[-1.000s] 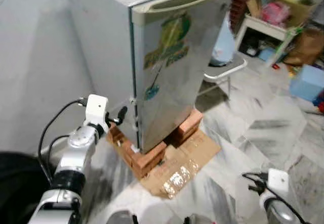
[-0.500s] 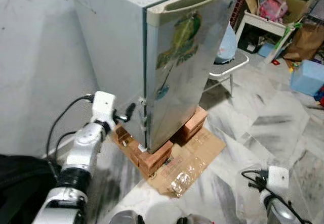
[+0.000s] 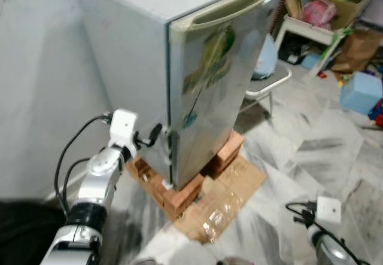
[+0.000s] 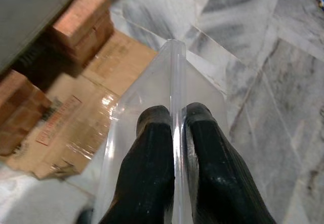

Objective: Restocking fridge

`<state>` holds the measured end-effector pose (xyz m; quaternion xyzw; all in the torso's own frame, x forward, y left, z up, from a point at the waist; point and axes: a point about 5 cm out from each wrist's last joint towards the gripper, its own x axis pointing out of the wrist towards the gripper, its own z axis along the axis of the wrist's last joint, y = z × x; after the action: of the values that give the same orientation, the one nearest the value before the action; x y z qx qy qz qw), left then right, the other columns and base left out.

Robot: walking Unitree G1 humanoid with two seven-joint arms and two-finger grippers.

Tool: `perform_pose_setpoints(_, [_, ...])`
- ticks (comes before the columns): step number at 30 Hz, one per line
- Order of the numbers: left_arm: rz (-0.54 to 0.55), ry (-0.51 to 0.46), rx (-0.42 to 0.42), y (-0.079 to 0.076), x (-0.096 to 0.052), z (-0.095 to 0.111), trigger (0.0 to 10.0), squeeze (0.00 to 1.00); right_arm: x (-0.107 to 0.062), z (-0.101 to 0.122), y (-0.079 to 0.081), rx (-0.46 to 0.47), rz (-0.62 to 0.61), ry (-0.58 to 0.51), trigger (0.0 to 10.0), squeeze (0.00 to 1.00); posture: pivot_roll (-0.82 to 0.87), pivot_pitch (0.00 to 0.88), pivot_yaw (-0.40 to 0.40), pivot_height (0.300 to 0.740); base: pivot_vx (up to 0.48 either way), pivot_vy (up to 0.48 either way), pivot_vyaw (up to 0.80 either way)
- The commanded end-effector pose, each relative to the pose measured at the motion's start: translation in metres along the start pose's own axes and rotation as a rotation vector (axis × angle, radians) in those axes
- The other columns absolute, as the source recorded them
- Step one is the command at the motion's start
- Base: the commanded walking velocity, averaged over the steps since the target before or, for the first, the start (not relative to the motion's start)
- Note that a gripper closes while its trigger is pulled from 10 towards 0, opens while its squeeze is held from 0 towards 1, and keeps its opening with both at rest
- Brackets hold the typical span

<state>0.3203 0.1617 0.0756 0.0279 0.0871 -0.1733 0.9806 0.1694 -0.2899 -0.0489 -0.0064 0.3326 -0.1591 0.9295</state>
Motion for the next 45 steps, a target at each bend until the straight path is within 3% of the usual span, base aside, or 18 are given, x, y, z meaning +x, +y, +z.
perform_pose_setpoints(1, [-0.034,-0.015,-0.005,-0.010,0.005,0.005,10.0,0.00,-0.002,-0.004,-0.009,-0.006,-0.023,0.021,10.0,0.00,0.06,0.000,-0.030,0.740,0.000,0.000,0.00])
perform_pose_setpoints(14, [-0.026,-0.009,-0.003,-0.010,0.006,0.005,10.0,0.00,-0.001,-0.006,-0.011,-0.009,-0.022,0.039,10.0,0.00,0.06,0.000,-0.034,0.740,0.000,0.000,0.00])
perform_pose_setpoints(18, [-0.149,-0.007,-0.028,-0.024,0.009,0.007,10.0,0.00,-0.002,-0.010,-0.012,-0.005,-0.026,0.057,10.0,0.00,0.06,0.000,-0.034,0.740,0.000,0.000,0.00])
perform_pose_setpoints(19, [-0.252,0.007,0.023,-0.037,0.009,0.007,10.0,0.00,-0.003,-0.012,-0.013,-0.002,-0.029,0.069,10.0,0.00,0.06,0.000,-0.036,0.740,0.000,0.000,0.00])
perform_pose_setpoints(23, [-0.491,0.047,0.124,-0.071,0.007,0.004,10.0,0.00,-0.005,-0.020,-0.018,0.014,-0.051,0.110,10.0,0.00,0.06,0.000,-0.037,0.740,0.000,0.000,0.00])
perform_pose_setpoints(24, [-0.491,0.047,0.124,-0.071,0.007,0.004,10.0,0.00,-0.005,-0.020,-0.018,0.014,-0.051,0.110,10.0,0.00,0.06,0.000,-0.037,0.740,0.000,0.000,0.00])
perform_pose_setpoints(27, [-0.596,0.060,0.184,-0.093,0.010,0.005,10.0,0.00,-0.007,-0.023,-0.021,0.027,-0.064,0.127,10.0,0.00,0.06,0.000,-0.038,0.740,0.000,0.000,0.00])
perform_pose_setpoints(32, [-0.835,0.015,0.247,-0.150,0.015,0.020,10.0,0.00,-0.007,-0.024,-0.022,0.027,-0.065,0.136,10.0,0.00,0.06,0.000,-0.039,0.740,0.000,0.000,0.00])
perform_pose_setpoints(34, [-0.962,-0.017,0.260,-0.177,0.010,0.030,10.0,0.00,-0.007,-0.025,-0.022,0.032,-0.065,0.139,10.0,0.00,0.05,0.000,-0.038,0.740,0.000,0.000,0.00])
perform_pose_setpoints(38, [-1.167,-0.091,0.292,-0.211,-0.002,0.050,10.0,0.00,-0.007,-0.027,-0.023,0.050,-0.078,0.155,10.0,0.00,0.05,0.000,-0.033,0.740,0.000,0.000,0.00])
perform_pose_setpoints(41, [-1.195,-0.130,0.341,-0.220,-0.003,0.057,10.0,0.00,-0.009,-0.032,-0.025,0.064,-0.096,0.180,10.0,0.00,0.04,0.000,-0.028,0.740,0.000,0.000,0.00])
perform_pose_setpoints(45, [-1.133,-0.144,0.385,-0.213,0.005,0.057,10.0,0.00,-0.013,-0.040,-0.027,0.073,-0.112,0.212,10.0,0.00,0.04,0.000,-0.024,0.740,0.000,0.000,0.00])
